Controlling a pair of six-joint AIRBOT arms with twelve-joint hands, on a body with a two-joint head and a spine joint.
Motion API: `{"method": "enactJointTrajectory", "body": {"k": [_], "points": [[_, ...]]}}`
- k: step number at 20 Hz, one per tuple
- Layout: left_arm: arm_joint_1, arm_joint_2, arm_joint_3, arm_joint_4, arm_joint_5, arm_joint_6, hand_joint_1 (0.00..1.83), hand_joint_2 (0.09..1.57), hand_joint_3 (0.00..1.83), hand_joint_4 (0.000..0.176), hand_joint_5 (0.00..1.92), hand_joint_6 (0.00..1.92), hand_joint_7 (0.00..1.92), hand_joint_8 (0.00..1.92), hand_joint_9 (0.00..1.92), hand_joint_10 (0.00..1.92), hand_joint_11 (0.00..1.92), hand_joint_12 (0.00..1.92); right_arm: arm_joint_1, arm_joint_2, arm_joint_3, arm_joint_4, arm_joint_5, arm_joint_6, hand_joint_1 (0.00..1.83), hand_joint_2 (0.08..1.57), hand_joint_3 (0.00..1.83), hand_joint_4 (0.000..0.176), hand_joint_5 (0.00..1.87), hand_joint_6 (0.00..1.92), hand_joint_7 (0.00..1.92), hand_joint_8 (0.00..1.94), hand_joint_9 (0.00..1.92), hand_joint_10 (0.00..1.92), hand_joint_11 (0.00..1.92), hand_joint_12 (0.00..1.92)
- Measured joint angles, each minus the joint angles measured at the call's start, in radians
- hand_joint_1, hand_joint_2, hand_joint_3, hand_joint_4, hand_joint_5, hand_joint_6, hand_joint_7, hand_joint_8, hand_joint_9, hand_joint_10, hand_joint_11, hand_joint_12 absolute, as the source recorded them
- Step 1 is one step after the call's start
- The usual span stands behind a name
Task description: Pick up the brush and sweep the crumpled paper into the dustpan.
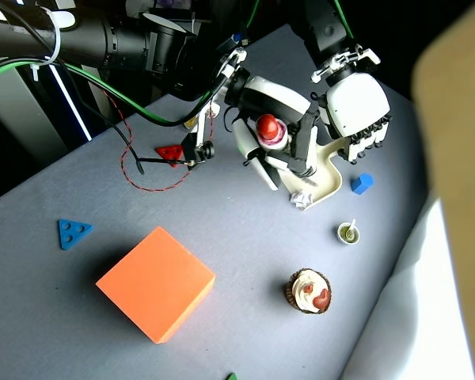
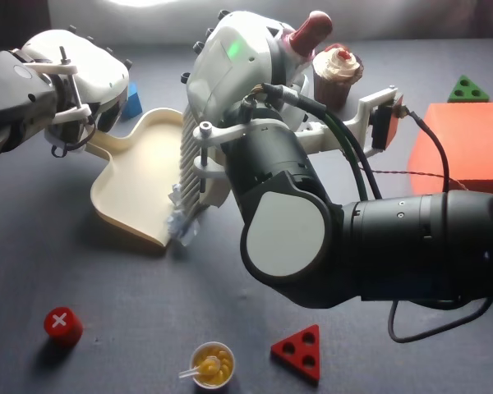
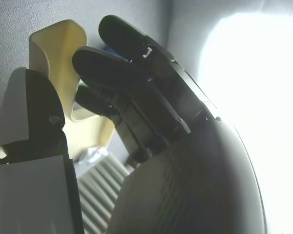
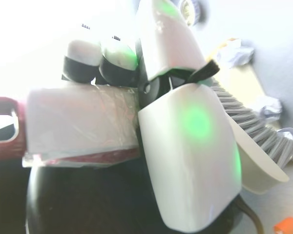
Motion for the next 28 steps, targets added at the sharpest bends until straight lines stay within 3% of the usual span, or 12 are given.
{"method": "enactJointTrajectory", "body": {"k": [4,5,9,12,15,17,24,28], "points": [[0.0,0.0,0.0,0.0,-0.001,0.0,1.39,1.06,0.0,0.0,0.97,0.88,1.17,0.54,1.05,1.08,0.88,0.85,0.0,0.037,-0.055,0.023,0.002,-0.092,1.62,1.16,0.0,0.176,0.91,1.92,1.01,1.94,1.17,1.92,1.25,1.92],[0.0,0.0,0.0,0.0,-0.002,0.0,1.39,1.08,0.0,0.0,0.92,0.96,1.13,0.61,1.02,1.12,0.84,0.91,0.0,0.052,-0.066,0.047,0.001,-0.123,1.62,1.17,0.0,0.176,0.89,1.92,1.0,1.94,1.16,1.92,1.25,1.92],[0.0,0.0,0.0,0.001,-0.004,0.0,1.39,1.08,0.0,0.0,0.91,0.98,1.12,0.63,1.03,1.1,0.85,0.87,0.0,0.097,-0.088,0.061,-0.008,-0.164,1.62,1.16,0.0,0.176,0.92,1.92,1.02,1.94,1.17,1.92,1.25,1.92],[0.0,0.0,0.0,0.0,-0.006,0.0,1.39,1.07,0.0,0.0,0.92,0.97,1.14,0.6,1.04,1.08,0.87,0.86,0.001,0.125,-0.132,0.163,-0.019,-0.218,1.62,1.17,0.0,0.176,0.9,1.92,1.01,1.94,1.17,1.92,1.26,1.92],[0.001,0.0,0.0,0.001,-0.007,0.0,1.39,1.07,0.0,0.0,0.94,0.94,1.14,0.59,1.05,1.07,0.89,0.83,0.001,0.105,-0.147,0.298,-0.019,-0.256,1.62,1.16,0.0,0.176,0.95,1.92,1.04,1.94,1.2,1.92,1.27,1.92],[0.001,0.0,-0.001,0.0,-0.008,0.0,1.39,1.07,0.0,0.0,0.96,0.92,1.15,0.57,1.05,1.08,0.9,0.82,0.012,0.079,-0.142,0.323,-0.016,-0.253,1.62,1.17,0.0,0.176,0.93,1.92,1.03,1.94,1.19,1.92,1.26,1.92],[0.001,0.0,-0.002,0.0,-0.01,0.0,1.39,1.07,0.0,0.0,0.95,0.93,1.15,0.58,1.04,1.09,0.89,0.84,0.053,0.016,-0.062,0.301,0.016,-0.229,1.62,1.18,0.0,0.176,0.9,1.92,1.02,1.94,1.16,1.92,1.25,1.92],[0.001,0.0,-0.003,0.0,-0.01,0.0,1.39,1.06,0.0,0.0,1.04,0.77,1.13,0.6,1.02,1.14,0.81,1.05,0.044,0.011,-0.064,0.279,0.02,-0.229,1.63,1.18,0.0,0.176,0.9,1.92,1.03,1.94,1.18,1.92,1.25,1.92]]}}
